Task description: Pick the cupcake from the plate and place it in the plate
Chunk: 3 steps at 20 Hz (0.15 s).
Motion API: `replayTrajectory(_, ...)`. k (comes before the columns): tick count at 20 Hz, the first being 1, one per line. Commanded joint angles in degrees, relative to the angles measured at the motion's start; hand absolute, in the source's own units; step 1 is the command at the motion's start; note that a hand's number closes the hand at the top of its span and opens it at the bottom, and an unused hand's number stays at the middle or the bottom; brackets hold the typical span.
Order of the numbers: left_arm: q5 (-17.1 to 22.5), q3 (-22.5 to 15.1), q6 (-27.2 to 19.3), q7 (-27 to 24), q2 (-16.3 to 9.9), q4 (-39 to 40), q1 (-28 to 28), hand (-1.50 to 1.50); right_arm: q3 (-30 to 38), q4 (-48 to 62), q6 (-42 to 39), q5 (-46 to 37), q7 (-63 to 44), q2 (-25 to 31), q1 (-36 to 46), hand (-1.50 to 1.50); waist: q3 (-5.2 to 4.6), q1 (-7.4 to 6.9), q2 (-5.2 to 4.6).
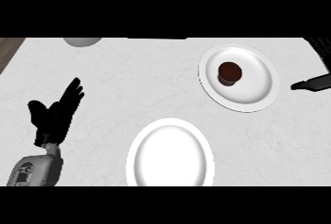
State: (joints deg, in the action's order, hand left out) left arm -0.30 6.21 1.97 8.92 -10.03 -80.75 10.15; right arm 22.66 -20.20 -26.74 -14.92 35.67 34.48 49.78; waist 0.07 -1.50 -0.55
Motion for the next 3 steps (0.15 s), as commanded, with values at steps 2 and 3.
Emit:
replayTrajectory(2,-0.23,0.08,0.62,-0.05,-0.48,0.64,0.73,0.0,-1.4,3.45,-3.27,-1.74,4.79,3.3,-1.59,-1.5,0.03,0.08,-0.03)
replayTrajectory(3,-1.06,-1.43,-2.03,4.19,1.46,-2.32,3.23,0.0,-1.48,4.81,-0.79,-2.43,5.34,2.72,-0.75,-1.5,0.1,-0.55,-0.26)
